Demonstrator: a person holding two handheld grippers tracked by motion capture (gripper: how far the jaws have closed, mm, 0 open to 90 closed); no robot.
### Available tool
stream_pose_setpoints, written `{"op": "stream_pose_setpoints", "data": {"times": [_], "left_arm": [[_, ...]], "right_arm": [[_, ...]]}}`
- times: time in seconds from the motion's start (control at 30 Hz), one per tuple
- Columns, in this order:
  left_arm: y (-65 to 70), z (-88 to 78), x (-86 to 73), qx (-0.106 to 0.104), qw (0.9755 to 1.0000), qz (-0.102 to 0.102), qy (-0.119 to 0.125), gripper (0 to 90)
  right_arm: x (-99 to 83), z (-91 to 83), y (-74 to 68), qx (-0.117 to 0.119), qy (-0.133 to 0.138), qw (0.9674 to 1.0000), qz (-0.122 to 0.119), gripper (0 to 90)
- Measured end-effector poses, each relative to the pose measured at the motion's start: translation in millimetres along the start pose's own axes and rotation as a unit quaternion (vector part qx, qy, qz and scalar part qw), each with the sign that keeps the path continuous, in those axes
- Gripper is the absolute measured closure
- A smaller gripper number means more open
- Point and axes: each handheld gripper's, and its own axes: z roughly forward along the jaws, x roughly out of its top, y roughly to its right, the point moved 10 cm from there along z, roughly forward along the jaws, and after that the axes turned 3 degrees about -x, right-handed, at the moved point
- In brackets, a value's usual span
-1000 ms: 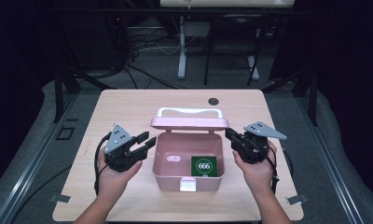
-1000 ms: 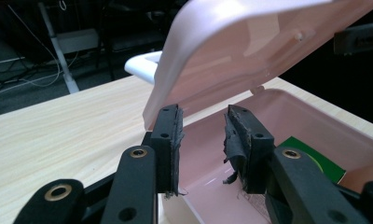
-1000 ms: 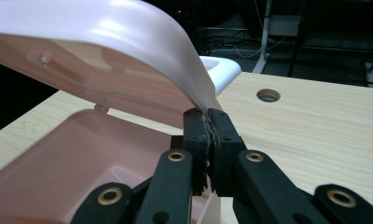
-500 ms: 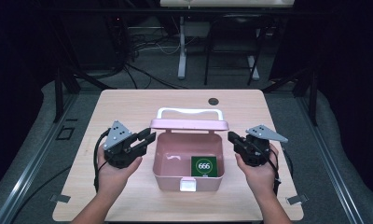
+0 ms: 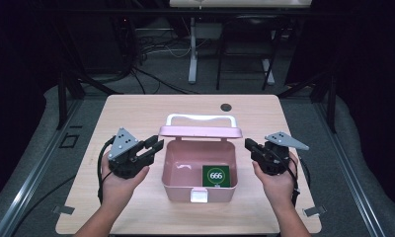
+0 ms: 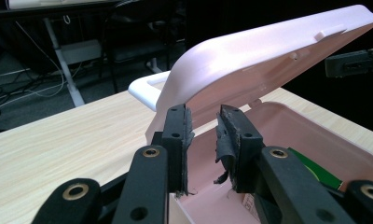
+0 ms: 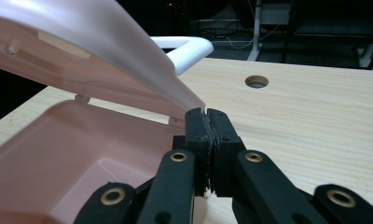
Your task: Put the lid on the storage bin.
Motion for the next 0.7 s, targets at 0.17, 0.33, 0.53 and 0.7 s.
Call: {"op": "stream_pose_setpoints", "data": {"times": [0.17,0.33,0.53,0.7], "left_arm": [[-0.6,-1.1,-1.4,0.0,1.0,0.002,-0.002,72.8],[2.1,-1.2,-3.6,-0.001,1.0,0.005,-0.001,76.0],[3.2,-3.4,-7.5,-0.004,1.0,0.007,-0.005,76.6],[5.5,-4.7,-12.7,-0.007,0.9999,0.006,-0.005,76.8]], "right_arm": [[-0.4,0.7,3.3,-0.002,0.001,1.0,0.005,87.5],[-1.0,0.9,6.7,-0.005,-0.001,1.0,0.006,87.3],[-1.8,1.2,12.6,-0.01,-0.002,0.9999,0.011,86.5],[-2.5,1.8,15.8,-0.014,-0.002,0.9998,0.014,85.6]]}}
